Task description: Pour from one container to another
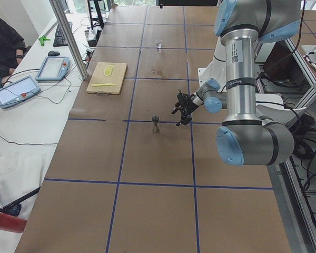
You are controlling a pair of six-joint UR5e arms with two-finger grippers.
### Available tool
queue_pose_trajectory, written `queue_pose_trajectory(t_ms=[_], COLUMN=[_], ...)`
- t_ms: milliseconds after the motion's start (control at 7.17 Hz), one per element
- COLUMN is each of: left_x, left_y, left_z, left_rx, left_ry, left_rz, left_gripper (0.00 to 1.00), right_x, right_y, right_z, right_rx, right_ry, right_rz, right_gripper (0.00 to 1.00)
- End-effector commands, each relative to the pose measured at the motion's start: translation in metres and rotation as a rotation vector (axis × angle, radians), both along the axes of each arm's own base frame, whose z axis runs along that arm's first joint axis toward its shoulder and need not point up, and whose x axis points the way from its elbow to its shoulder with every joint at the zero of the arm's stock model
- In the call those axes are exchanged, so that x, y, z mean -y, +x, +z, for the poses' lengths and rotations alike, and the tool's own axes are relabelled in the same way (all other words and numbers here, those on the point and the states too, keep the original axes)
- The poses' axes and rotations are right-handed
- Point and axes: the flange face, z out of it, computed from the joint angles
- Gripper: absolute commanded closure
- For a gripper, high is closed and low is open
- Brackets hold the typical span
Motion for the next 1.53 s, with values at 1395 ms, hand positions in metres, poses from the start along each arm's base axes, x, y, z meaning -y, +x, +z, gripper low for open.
queue_pose_trajectory(t_ms=[1395], left_x=[0.033], left_y=[0.031], left_z=[0.058], left_rx=[0.103], left_ry=[0.252], left_rz=[-0.258], left_gripper=[0.01], right_x=[-0.087], right_y=[-0.096], right_z=[-0.02], right_rx=[-0.023], right_ry=[-0.037], right_rz=[0.114], right_gripper=[0.0])
